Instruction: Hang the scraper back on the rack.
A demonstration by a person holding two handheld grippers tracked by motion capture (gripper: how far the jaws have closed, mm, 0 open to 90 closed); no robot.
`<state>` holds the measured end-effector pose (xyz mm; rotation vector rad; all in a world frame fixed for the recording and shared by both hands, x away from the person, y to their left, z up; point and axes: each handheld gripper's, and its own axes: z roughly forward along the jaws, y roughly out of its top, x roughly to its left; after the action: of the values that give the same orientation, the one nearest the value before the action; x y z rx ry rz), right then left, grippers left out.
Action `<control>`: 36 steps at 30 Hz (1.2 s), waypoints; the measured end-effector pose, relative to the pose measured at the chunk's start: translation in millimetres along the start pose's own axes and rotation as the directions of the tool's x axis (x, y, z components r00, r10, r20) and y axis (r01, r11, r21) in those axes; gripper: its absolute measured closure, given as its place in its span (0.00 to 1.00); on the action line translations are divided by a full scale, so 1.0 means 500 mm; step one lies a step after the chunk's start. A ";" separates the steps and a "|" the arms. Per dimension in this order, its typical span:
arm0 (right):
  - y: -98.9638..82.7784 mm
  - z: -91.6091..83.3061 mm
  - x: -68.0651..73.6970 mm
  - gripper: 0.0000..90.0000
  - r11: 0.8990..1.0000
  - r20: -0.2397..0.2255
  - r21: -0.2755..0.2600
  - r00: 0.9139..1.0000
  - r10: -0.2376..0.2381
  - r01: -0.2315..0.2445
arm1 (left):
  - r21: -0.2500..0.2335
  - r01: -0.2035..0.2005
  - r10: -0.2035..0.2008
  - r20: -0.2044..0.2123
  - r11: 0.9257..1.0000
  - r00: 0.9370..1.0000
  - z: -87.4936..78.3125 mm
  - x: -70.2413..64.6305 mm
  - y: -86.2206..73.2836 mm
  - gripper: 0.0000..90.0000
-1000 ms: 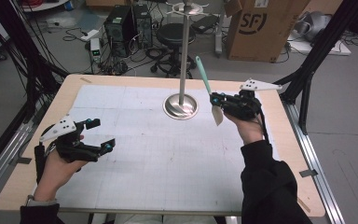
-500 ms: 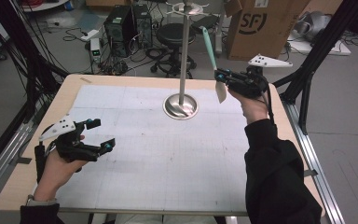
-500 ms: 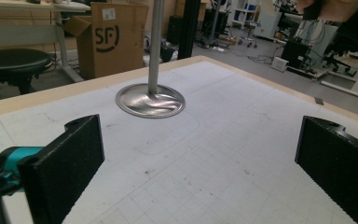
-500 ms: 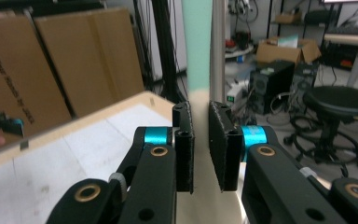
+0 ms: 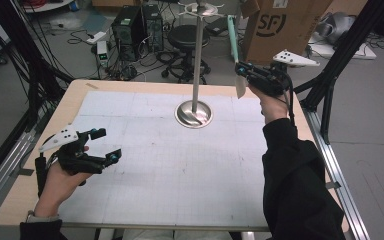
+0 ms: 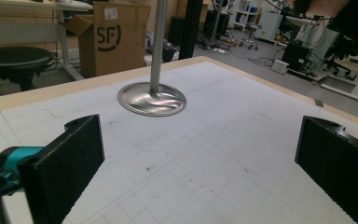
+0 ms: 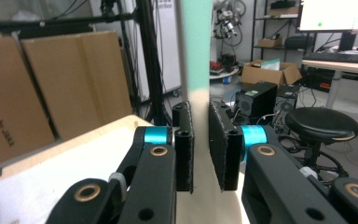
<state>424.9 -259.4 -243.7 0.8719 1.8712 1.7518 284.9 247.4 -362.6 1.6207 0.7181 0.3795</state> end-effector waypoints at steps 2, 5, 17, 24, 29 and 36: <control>0.000 0.001 -0.001 0.90 1.000 -0.002 0.000 1.000 0.002 -0.002 | 0.003 0.006 -0.006 0.000 1.000 1.000 0.001 -0.003 0.000 0.02; 0.001 0.006 -0.002 0.90 1.000 -0.003 0.002 1.000 0.003 -0.003 | 0.004 -0.004 0.004 0.007 1.000 1.000 0.002 -0.009 0.003 0.02; -0.003 0.020 -0.007 0.90 1.000 -0.022 -0.013 1.000 0.015 -0.015 | 0.004 -0.014 0.014 0.016 1.000 1.000 -0.001 -0.013 0.003 0.02; -0.008 0.032 -0.007 0.90 1.000 -0.020 -0.011 1.000 0.019 -0.019 | 0.008 -0.014 0.014 0.012 1.000 1.000 -0.002 -0.011 0.001 0.02; -0.010 0.036 -0.007 0.90 1.000 -0.023 -0.014 1.000 0.018 -0.019 | 0.012 -0.010 0.010 0.007 1.000 1.000 -0.003 -0.009 -0.002 0.02; -0.014 0.046 -0.006 0.90 1.000 -0.030 -0.008 0.999 0.024 -0.024 | 0.014 -0.012 0.012 0.004 1.000 1.000 -0.003 -0.011 -0.002 0.02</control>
<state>441.8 -244.9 -253.4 0.8737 1.8783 1.7947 279.6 244.8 -362.6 1.6392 0.7096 0.3801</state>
